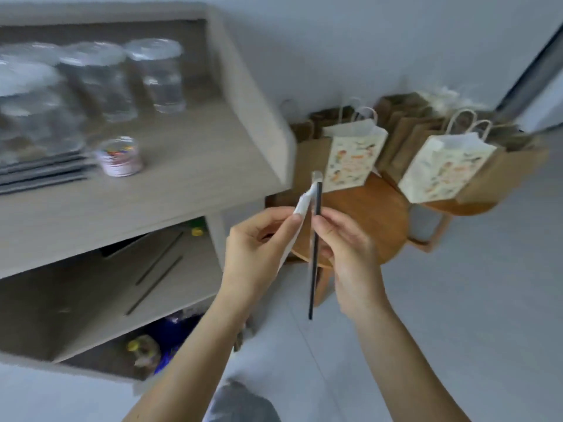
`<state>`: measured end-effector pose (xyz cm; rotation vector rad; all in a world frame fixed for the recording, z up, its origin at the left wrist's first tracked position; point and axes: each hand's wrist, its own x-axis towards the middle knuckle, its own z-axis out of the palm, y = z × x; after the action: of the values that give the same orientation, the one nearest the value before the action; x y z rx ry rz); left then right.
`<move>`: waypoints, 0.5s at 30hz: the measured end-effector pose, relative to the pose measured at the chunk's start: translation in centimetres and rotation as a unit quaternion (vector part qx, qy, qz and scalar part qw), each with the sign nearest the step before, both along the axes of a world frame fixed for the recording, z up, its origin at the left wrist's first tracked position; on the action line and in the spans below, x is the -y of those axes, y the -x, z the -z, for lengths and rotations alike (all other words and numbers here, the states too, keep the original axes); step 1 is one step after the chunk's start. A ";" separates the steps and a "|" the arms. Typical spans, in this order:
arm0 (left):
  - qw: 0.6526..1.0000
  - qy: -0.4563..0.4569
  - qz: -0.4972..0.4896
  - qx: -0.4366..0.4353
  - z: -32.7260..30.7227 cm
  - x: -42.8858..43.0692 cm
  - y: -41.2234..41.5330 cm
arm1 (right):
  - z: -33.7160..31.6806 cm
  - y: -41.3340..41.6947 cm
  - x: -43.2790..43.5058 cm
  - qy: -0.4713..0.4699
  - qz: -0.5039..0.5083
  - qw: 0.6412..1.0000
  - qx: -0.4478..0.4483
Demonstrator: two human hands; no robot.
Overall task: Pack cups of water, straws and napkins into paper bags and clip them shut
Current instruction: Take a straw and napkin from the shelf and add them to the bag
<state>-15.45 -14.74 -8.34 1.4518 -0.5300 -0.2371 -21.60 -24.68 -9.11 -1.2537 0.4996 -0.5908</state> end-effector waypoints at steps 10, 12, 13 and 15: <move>0.985 -0.055 0.166 0.007 4.3 16.4 -2.4 | 3.0 -0.1 15.0 -0.063 0.085 0.990 -0.091; 0.977 -0.088 0.192 0.020 4.9 19.7 -4.4 | 3.2 -1.6 18.4 -0.082 0.085 0.987 -0.104; 0.975 -0.105 0.195 0.031 5.1 21.1 -5.3 | 3.3 -2.4 19.9 -0.084 0.085 0.987 -0.107; 0.972 -0.123 0.195 0.045 5.5 23.4 -6.7 | 3.4 -3.6 22.5 -0.067 0.079 0.986 -0.127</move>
<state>-8.73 -38.18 -13.80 1.5941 -0.8842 -0.5666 -18.03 -47.15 -12.51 -1.1738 0.8446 -0.5222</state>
